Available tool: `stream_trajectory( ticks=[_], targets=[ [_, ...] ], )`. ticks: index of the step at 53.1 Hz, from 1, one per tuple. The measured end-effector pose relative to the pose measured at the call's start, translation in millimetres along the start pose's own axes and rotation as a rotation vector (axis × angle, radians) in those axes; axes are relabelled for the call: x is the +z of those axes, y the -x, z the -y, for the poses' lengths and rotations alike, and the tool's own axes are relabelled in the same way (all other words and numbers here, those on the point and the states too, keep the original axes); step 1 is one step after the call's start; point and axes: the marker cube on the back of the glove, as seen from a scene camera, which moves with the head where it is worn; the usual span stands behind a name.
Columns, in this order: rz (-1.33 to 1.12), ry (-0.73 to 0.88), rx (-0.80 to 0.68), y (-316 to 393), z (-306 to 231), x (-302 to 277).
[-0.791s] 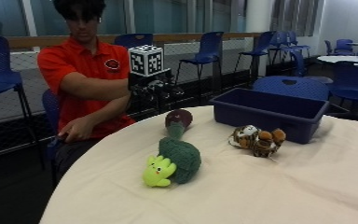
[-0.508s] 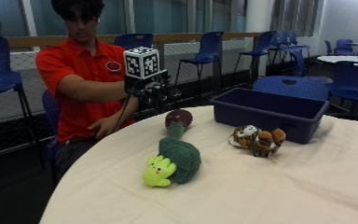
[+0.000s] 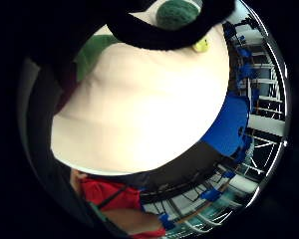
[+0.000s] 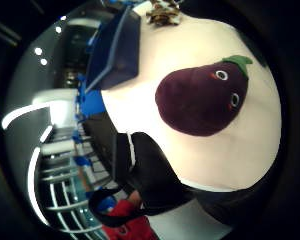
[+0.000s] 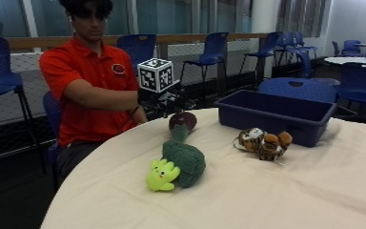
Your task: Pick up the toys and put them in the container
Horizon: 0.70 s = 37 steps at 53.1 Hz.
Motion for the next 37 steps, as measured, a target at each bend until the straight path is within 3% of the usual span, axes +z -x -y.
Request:
stream_trajectory(
  ticks=[37],
  targets=[
    [-0.058, 0.116, 0.040, 31.1, 38.0, 69.9]
  ],
)
